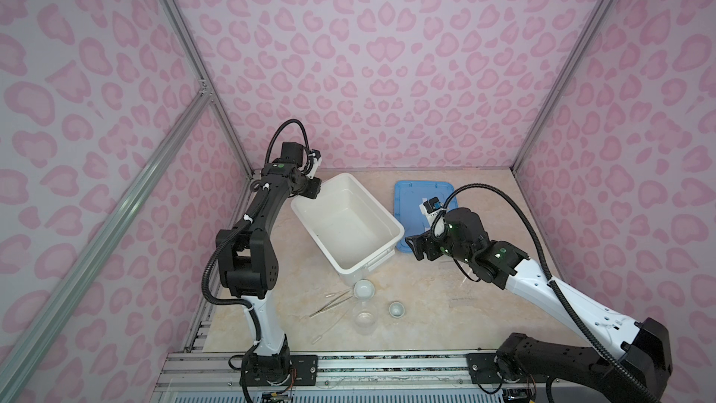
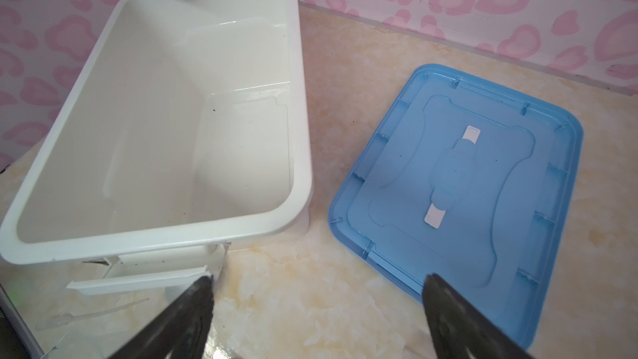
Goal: Organize the chemistry lab equipment
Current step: 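Drag the white bin toward the robot with the left gripper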
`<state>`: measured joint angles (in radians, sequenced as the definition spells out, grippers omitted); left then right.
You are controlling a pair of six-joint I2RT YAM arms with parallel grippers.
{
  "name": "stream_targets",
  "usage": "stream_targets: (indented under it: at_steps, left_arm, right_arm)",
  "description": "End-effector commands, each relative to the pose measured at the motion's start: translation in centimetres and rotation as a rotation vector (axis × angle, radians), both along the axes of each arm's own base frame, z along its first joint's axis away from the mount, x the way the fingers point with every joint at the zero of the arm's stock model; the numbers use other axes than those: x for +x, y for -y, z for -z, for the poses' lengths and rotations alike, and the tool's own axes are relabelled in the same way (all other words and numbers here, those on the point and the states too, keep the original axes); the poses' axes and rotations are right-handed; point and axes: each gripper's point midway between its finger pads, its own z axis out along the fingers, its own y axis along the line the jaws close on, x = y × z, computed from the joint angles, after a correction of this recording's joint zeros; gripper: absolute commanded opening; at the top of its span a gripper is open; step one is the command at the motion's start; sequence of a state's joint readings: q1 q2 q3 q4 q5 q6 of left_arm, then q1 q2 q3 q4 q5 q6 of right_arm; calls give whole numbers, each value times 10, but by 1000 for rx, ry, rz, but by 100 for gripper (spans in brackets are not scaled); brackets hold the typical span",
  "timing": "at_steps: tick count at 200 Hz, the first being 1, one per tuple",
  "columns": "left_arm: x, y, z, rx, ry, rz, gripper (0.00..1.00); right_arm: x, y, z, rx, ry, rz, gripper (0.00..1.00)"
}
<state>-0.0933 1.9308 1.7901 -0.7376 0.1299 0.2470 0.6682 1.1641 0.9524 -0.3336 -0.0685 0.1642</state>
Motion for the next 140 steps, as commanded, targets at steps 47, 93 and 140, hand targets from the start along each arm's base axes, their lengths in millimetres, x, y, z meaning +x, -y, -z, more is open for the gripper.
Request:
stream_targets:
  at_steps: [47,93,140]
  left_arm:
    - [-2,-18,-13,-52,27,-163,30]
    - [-9,-18,-2,-97,10,-210,28]
    - [-13,-7,-2,-106,11,-122,41]
  right_arm:
    - [0,2,-3,19,21,13,95]
    - [-2,3,-4,26,22,13,94]
    - [-4,6,-9,23,31,15,94]
